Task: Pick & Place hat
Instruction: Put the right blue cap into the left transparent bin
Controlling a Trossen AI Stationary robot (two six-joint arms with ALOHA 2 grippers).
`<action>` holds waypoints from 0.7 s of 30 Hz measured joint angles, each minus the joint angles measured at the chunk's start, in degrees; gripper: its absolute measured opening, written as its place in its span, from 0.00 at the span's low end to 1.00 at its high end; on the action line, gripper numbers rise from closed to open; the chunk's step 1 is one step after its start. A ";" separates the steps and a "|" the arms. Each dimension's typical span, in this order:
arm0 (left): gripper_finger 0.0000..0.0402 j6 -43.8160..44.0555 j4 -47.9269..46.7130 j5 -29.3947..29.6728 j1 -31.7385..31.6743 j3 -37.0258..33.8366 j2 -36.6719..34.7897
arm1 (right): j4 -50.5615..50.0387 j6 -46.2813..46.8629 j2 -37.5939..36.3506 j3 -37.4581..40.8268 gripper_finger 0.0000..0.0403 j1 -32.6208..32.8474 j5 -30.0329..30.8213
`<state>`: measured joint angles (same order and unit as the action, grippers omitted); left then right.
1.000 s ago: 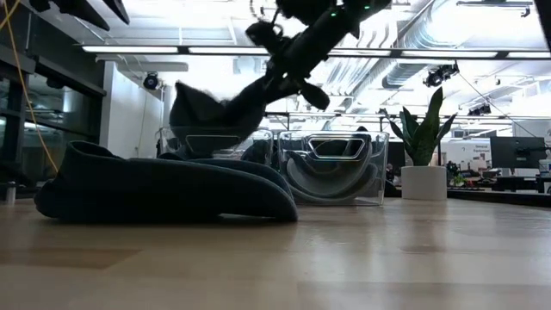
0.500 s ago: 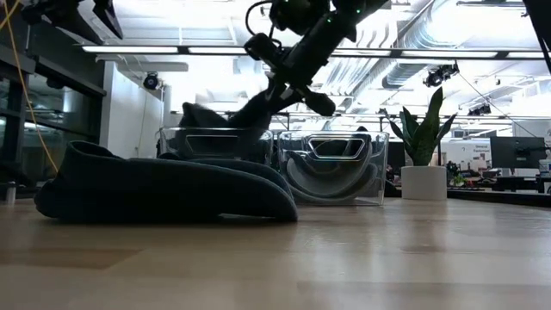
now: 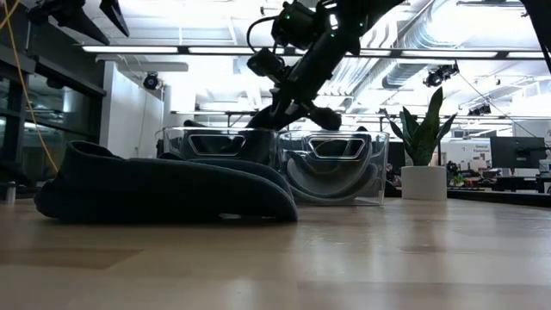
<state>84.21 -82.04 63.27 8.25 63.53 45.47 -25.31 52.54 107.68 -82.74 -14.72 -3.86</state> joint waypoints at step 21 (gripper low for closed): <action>0.52 -1.65 2.76 -1.69 0.02 0.00 1.31 | 2.41 1.30 2.36 1.27 0.01 -0.82 -3.09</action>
<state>82.57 -79.28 61.58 8.27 63.53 46.78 -22.90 53.84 110.04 -81.47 -15.55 -6.95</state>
